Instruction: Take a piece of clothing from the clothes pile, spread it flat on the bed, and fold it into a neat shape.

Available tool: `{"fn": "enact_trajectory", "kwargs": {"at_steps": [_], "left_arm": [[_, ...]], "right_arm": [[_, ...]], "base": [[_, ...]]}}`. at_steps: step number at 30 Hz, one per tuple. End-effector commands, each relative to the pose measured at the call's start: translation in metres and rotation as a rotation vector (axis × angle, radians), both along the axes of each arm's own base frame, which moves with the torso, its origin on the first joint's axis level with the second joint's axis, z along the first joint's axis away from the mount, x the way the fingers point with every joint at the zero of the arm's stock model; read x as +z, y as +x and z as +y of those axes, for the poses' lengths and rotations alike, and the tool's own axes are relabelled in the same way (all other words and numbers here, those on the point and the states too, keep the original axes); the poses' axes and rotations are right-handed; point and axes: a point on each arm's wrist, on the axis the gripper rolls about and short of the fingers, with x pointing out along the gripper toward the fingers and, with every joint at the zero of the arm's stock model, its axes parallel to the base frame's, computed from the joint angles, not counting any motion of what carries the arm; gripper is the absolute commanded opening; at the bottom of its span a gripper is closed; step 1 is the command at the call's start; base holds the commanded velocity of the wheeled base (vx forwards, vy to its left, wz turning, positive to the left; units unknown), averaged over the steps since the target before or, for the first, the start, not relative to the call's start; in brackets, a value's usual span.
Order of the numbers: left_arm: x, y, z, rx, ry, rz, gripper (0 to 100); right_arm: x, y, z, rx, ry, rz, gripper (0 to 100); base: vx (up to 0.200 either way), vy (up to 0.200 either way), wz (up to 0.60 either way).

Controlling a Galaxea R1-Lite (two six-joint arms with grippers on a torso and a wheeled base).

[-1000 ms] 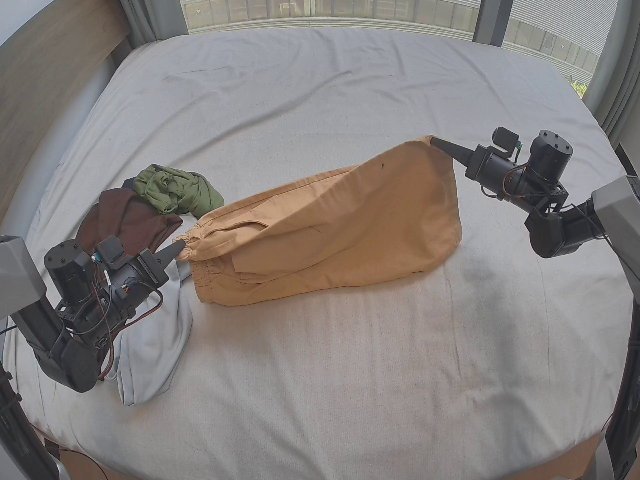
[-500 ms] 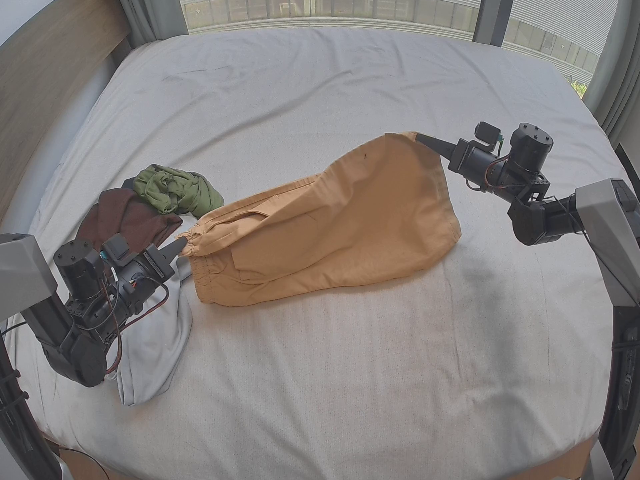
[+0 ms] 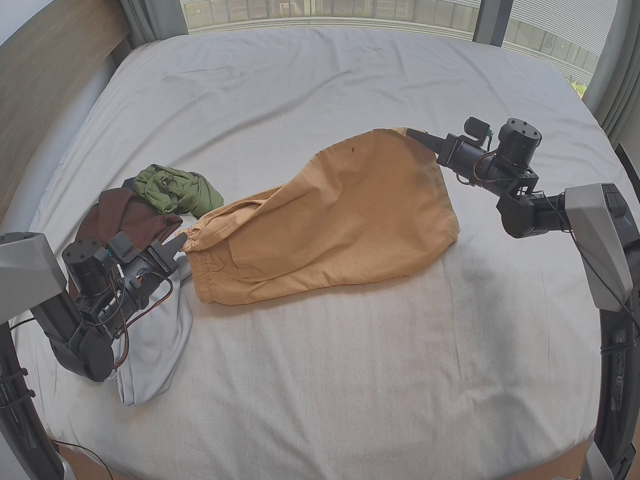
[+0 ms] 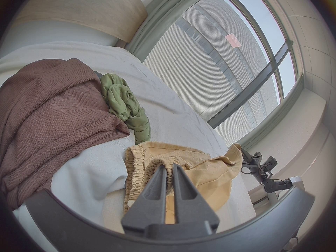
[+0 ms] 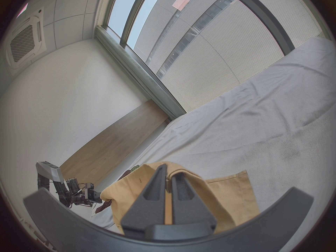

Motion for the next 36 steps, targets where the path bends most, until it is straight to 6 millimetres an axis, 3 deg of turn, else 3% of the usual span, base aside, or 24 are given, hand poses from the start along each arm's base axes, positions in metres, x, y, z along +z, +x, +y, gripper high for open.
{"fn": "enact_trajectory", "kwargs": {"at_steps": [1, 10, 11, 14, 15, 25, 29, 31, 34, 36], "left_arm": [[-0.006, 0.003, 0.000, 0.002, 0.002, 0.014, 0], [-0.005, 0.006, 0.002, 0.016, 0.000, 0.007, 0], [-0.005, 0.006, 0.002, 0.016, 0.000, 0.007, 0], [-0.006, 0.007, 0.005, 0.025, 0.000, 0.007, 0], [-0.006, 0.007, 0.006, 0.029, 0.000, 0.007, 100], [0.006, 0.018, 0.025, 0.143, -0.014, -0.051, 100], [0.018, 0.010, 0.017, 0.118, -0.019, -0.080, 100], [0.024, 0.003, 0.007, 0.084, -0.024, -0.088, 100], [0.038, -0.013, -0.010, 0.012, -0.034, -0.112, 100], [0.040, -0.016, -0.012, 0.000, -0.033, -0.115, 100]], "right_arm": [[-0.009, 0.009, 0.000, -0.007, 0.000, 0.010, 0], [-0.015, 0.014, 0.004, -0.003, -0.001, 0.009, 0], [-0.014, 0.015, 0.004, -0.003, -0.001, 0.006, 100], [-0.009, 0.016, 0.003, -0.006, 0.004, -0.021, 100], [-0.007, 0.017, 0.002, -0.013, 0.007, -0.028, 100], [0.001, 0.011, -0.004, -0.088, 0.029, -0.030, 100], [0.008, -0.015, -0.009, -0.092, 0.021, 0.002, 100], [0.010, -0.036, -0.012, -0.092, 0.016, 0.035, 100], [0.011, -0.090, -0.020, -0.080, -0.004, 0.128, 100], [0.009, -0.100, -0.021, -0.077, -0.008, 0.146, 100]], "base": [[0.000, 0.000, 0.00], [0.000, 0.000, 0.00], [0.000, 0.000, 0.00], [0.000, 0.000, 0.00], [0.000, 0.000, 0.00], [0.000, 0.000, 0.00], [0.000, 0.000, 0.00], [0.000, 0.000, 0.00], [0.000, 0.000, 0.00], [0.000, 0.000, 0.00]]}}
